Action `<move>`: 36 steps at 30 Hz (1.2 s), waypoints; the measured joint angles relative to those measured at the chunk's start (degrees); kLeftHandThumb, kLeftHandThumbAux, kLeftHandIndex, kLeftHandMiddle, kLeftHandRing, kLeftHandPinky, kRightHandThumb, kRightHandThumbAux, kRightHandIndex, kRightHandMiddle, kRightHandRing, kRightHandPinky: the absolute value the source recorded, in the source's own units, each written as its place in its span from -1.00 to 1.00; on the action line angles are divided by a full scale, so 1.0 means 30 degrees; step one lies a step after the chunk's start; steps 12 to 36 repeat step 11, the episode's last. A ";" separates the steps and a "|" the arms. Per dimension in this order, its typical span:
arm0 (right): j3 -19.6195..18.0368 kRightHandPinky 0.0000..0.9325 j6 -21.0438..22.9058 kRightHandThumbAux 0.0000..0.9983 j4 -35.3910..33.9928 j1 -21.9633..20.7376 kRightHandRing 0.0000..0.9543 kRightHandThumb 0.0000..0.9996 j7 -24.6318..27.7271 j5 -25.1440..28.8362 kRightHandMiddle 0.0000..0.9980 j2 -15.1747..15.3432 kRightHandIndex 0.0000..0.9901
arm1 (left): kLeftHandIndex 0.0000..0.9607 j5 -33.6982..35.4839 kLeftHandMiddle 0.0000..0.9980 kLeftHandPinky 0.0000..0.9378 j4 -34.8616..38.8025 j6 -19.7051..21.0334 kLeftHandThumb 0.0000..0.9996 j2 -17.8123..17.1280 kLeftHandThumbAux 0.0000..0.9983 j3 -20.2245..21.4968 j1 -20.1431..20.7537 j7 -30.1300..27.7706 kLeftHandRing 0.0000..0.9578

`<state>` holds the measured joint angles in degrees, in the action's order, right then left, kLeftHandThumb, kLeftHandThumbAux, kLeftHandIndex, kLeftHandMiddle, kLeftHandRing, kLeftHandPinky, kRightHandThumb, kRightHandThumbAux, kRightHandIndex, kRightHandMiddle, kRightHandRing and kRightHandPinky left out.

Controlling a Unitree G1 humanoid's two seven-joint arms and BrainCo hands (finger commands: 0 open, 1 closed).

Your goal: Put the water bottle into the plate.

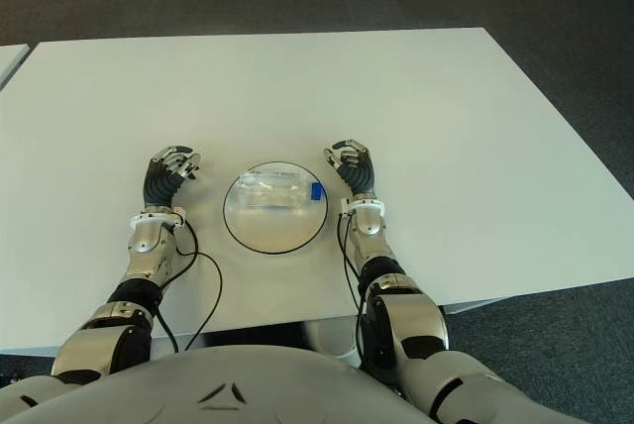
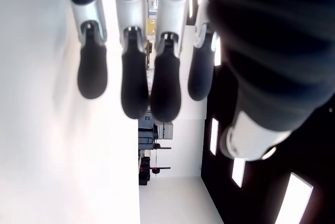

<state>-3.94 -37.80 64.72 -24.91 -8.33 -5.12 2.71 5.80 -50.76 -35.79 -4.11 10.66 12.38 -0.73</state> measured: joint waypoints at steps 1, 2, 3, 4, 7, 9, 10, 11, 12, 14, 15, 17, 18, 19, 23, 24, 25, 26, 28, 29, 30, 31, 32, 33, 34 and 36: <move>0.0004 0.89 -0.0020 0.43 0.0005 0.0003 0.83 0.47 -0.0003 -0.0009 0.76 0.0008 -0.11 | -0.09 0.0009 0.31 0.33 0.0043 0.0000 0.42 0.0025 0.43 0.0007 -0.0023 0.0000 0.32; 0.0003 0.89 -0.0046 0.43 0.0016 0.0005 0.83 0.47 -0.0011 -0.0017 0.77 0.0016 -0.11 | -0.09 0.0022 0.31 0.33 0.0086 0.0000 0.42 0.0051 0.43 0.0016 -0.0046 0.0000 0.32; 0.0003 0.89 -0.0071 0.43 0.0027 0.0007 0.83 0.47 -0.0014 -0.0024 0.77 0.0019 -0.11 | -0.09 0.0030 0.31 0.33 0.0122 0.0000 0.42 0.0067 0.43 0.0019 -0.0065 0.0000 0.32; 0.0001 0.89 -0.0112 0.43 0.0042 0.0007 0.84 0.47 -0.0019 -0.0023 0.77 0.0023 -0.11 | -0.09 0.0034 0.31 0.33 0.0157 0.0001 0.42 0.0084 0.43 0.0023 -0.0087 0.0000 0.32; 0.0003 0.90 -0.0363 0.43 0.0108 0.0021 0.85 0.47 -0.0086 -0.0042 0.77 0.0042 -0.11 | -0.09 0.0011 0.31 0.33 0.0233 -0.0039 0.42 0.0109 0.43 0.0021 -0.0139 0.0006 0.32; 0.0052 0.90 -0.0575 0.43 0.0169 0.0019 0.85 0.47 -0.0265 -0.0106 0.78 0.0050 -0.11 | -0.09 0.0013 0.31 0.34 0.0341 -0.0102 0.42 0.0127 0.43 0.0022 -0.0233 0.0006 0.33; 0.0075 0.90 -0.0672 0.43 0.0193 0.0020 0.85 0.47 -0.0372 -0.0139 0.78 0.0049 -0.11 | -0.09 0.0017 0.31 0.34 0.0401 -0.0154 0.42 0.0138 0.43 0.0023 -0.0288 0.0006 0.33; 0.0095 0.90 -0.0762 0.43 0.0211 0.0020 0.86 0.47 -0.0473 -0.0179 0.78 0.0048 -0.11 | -0.09 0.0024 0.31 0.35 0.0448 -0.0218 0.41 0.0152 0.43 0.0029 -0.0341 0.0006 0.33; 0.0095 0.90 -0.0762 0.43 0.0211 0.0020 0.86 0.47 -0.0473 -0.0179 0.78 0.0048 -0.11 | -0.09 0.0024 0.31 0.35 0.0448 -0.0218 0.41 0.0152 0.43 0.0029 -0.0341 0.0006 0.33; 0.0095 0.90 -0.0762 0.43 0.0211 0.0020 0.86 0.47 -0.0473 -0.0179 0.78 0.0048 -0.11 | -0.09 0.0024 0.31 0.35 0.0448 -0.0218 0.41 0.0152 0.43 0.0029 -0.0341 0.0006 0.33; 0.0095 0.90 -0.0762 0.43 0.0211 0.0020 0.86 0.47 -0.0473 -0.0179 0.78 0.0048 -0.11 | -0.09 0.0024 0.31 0.35 0.0448 -0.0218 0.41 0.0152 0.43 0.0029 -0.0341 0.0006 0.33; 0.0095 0.90 -0.0762 0.43 0.0211 0.0020 0.86 0.47 -0.0473 -0.0179 0.78 0.0048 -0.11 | -0.09 0.0024 0.31 0.35 0.0448 -0.0218 0.41 0.0152 0.43 0.0029 -0.0341 0.0006 0.33; 0.0095 0.90 -0.0762 0.43 0.0211 0.0020 0.86 0.47 -0.0473 -0.0179 0.78 0.0048 -0.11 | -0.09 0.0024 0.31 0.35 0.0448 -0.0218 0.41 0.0152 0.43 0.0029 -0.0341 0.0006 0.33; 0.0095 0.90 -0.0762 0.43 0.0211 0.0020 0.86 0.47 -0.0473 -0.0179 0.78 0.0048 -0.11 | -0.09 0.0024 0.31 0.35 0.0448 -0.0218 0.41 0.0152 0.43 0.0029 -0.0341 0.0006 0.33; 0.0095 0.90 -0.0762 0.43 0.0211 0.0020 0.86 0.47 -0.0473 -0.0179 0.78 0.0048 -0.11 | -0.09 0.0024 0.31 0.35 0.0448 -0.0218 0.41 0.0152 0.43 0.0029 -0.0341 0.0006 0.33; 0.0095 0.90 -0.0762 0.43 0.0211 0.0020 0.86 0.47 -0.0473 -0.0179 0.78 0.0048 -0.11 | -0.09 0.0024 0.31 0.35 0.0448 -0.0218 0.41 0.0152 0.43 0.0029 -0.0341 0.0006 0.33; 0.0095 0.90 -0.0762 0.43 0.0211 0.0020 0.86 0.47 -0.0473 -0.0179 0.78 0.0048 -0.11 | -0.09 0.0024 0.31 0.35 0.0448 -0.0218 0.41 0.0152 0.43 0.0029 -0.0341 0.0006 0.33; 0.0095 0.90 -0.0762 0.43 0.0211 0.0020 0.86 0.47 -0.0473 -0.0179 0.78 0.0048 -0.11 | -0.09 0.0024 0.31 0.35 0.0448 -0.0218 0.41 0.0152 0.43 0.0029 -0.0341 0.0006 0.33; 0.0095 0.90 -0.0762 0.43 0.0211 0.0020 0.86 0.47 -0.0473 -0.0179 0.78 0.0048 -0.11 | -0.09 0.0024 0.31 0.35 0.0448 -0.0218 0.41 0.0152 0.43 0.0029 -0.0341 0.0006 0.33; 0.0095 0.90 -0.0762 0.43 0.0211 0.0020 0.86 0.47 -0.0473 -0.0179 0.78 0.0048 -0.11 | -0.09 0.0024 0.31 0.35 0.0448 -0.0218 0.41 0.0152 0.43 0.0029 -0.0341 0.0006 0.33; 0.0095 0.90 -0.0762 0.43 0.0211 0.0020 0.86 0.47 -0.0473 -0.0179 0.78 0.0048 -0.11 | -0.09 0.0024 0.31 0.35 0.0448 -0.0218 0.41 0.0152 0.43 0.0029 -0.0341 0.0006 0.33; 0.0095 0.90 -0.0762 0.43 0.0211 0.0020 0.86 0.47 -0.0473 -0.0179 0.78 0.0048 -0.11 | -0.09 0.0024 0.31 0.35 0.0448 -0.0218 0.41 0.0152 0.43 0.0029 -0.0341 0.0006 0.33; 0.0095 0.90 -0.0762 0.43 0.0211 0.0020 0.86 0.47 -0.0473 -0.0179 0.78 0.0048 -0.11 | -0.09 0.0024 0.31 0.35 0.0448 -0.0218 0.41 0.0152 0.43 0.0029 -0.0341 0.0006 0.33; 0.0095 0.90 -0.0762 0.43 0.0211 0.0020 0.86 0.47 -0.0473 -0.0179 0.78 0.0048 -0.11 | -0.09 0.0024 0.31 0.35 0.0448 -0.0218 0.41 0.0152 0.43 0.0029 -0.0341 0.0006 0.33; 0.0095 0.90 -0.0762 0.43 0.0211 0.0020 0.86 0.47 -0.0473 -0.0179 0.78 0.0048 -0.11 | -0.09 0.0024 0.31 0.35 0.0448 -0.0218 0.41 0.0152 0.43 0.0029 -0.0341 0.0006 0.33; 0.0095 0.90 -0.0762 0.43 0.0211 0.0020 0.86 0.47 -0.0473 -0.0179 0.78 0.0048 -0.11 | -0.09 0.0024 0.31 0.35 0.0448 -0.0218 0.41 0.0152 0.43 0.0029 -0.0341 0.0006 0.33</move>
